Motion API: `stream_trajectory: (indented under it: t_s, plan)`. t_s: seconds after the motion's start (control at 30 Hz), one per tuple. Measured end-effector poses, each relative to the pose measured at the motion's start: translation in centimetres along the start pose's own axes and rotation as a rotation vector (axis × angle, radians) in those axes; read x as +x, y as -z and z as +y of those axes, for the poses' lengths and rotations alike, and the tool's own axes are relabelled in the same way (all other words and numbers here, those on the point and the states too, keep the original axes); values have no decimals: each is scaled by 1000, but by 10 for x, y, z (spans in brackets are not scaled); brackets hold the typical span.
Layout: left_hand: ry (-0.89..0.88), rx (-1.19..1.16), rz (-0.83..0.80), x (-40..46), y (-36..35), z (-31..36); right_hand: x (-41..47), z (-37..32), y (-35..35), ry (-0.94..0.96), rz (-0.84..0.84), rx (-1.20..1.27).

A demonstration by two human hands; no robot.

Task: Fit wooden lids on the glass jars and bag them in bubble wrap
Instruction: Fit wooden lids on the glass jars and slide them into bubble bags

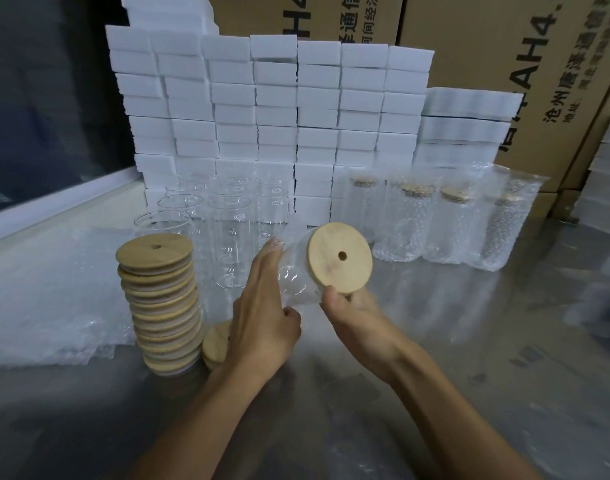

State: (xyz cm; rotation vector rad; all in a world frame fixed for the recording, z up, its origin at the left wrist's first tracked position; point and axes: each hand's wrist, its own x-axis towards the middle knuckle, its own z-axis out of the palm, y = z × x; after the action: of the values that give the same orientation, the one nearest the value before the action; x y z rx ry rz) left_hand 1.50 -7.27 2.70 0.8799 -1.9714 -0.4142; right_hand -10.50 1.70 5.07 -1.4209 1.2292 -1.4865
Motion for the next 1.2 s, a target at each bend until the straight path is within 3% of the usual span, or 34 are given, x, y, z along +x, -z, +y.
stream_trajectory:
  t_s: [0.17, 0.37, 0.77, 1.0, 1.2]
  plan:
    - [-22, 9, 41, -1, 1, -2, -1, -9, 5, -75, -50, 184]
    - [-81, -61, 41, -4, -2, 2, 5, -2, 11, -173, 113, 194]
    - [-159, -54, -34, -13, 0, 18, 11, 11, 10, -110, 368, 31]
    - [-259, -56, -129, -18, 3, 33, 10, 18, 9, -59, 541, -287]
    - [-396, -24, -90, -16, 6, 32, 8, 16, 11, 16, 735, -537]
